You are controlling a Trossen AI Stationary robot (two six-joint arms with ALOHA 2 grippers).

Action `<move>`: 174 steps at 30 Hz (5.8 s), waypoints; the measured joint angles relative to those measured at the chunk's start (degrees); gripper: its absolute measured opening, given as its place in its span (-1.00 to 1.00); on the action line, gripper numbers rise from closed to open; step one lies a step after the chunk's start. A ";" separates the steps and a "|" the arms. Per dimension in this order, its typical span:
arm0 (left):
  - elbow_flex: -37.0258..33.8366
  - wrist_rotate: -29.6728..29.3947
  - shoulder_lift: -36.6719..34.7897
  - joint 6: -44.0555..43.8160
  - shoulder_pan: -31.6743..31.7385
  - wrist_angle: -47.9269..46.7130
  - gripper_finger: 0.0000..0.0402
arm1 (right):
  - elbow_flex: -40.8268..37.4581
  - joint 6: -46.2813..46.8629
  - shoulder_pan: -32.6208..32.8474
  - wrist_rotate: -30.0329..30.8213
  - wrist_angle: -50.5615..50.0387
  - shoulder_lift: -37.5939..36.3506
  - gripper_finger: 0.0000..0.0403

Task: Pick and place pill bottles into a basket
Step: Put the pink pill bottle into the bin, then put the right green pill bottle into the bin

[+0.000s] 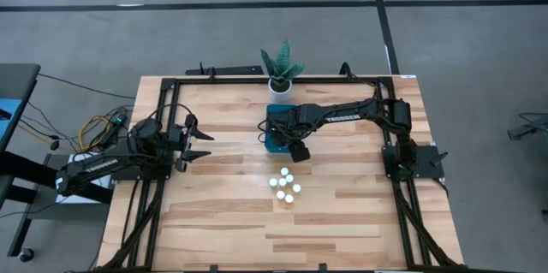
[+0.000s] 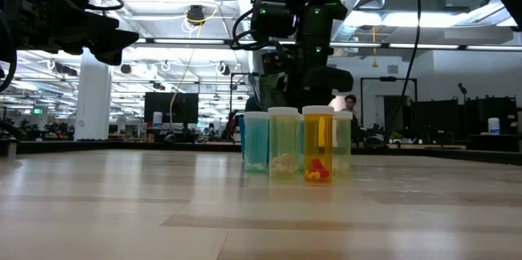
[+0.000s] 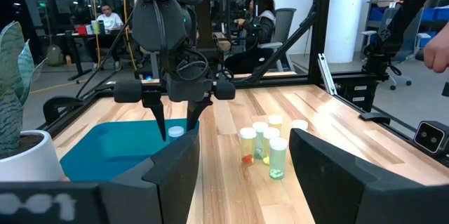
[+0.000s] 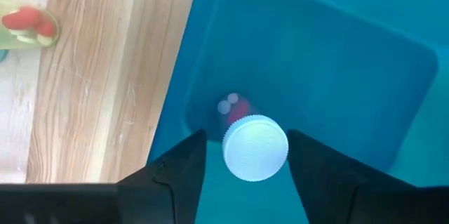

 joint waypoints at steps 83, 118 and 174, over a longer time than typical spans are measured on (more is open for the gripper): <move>0.01 0.00 0.00 0.00 0.01 0.00 0.06 | 3.58 64.62 24.55 -7.37 -13.46 -3.66 -0.06; -0.01 -0.02 0.00 0.00 -0.01 0.04 0.06 | 3.50 60.04 25.29 -4.18 -11.76 0.04 -0.05; 0.01 -0.02 0.00 0.00 0.01 0.00 0.06 | 3.48 57.43 23.52 -1.33 -7.65 0.04 -0.43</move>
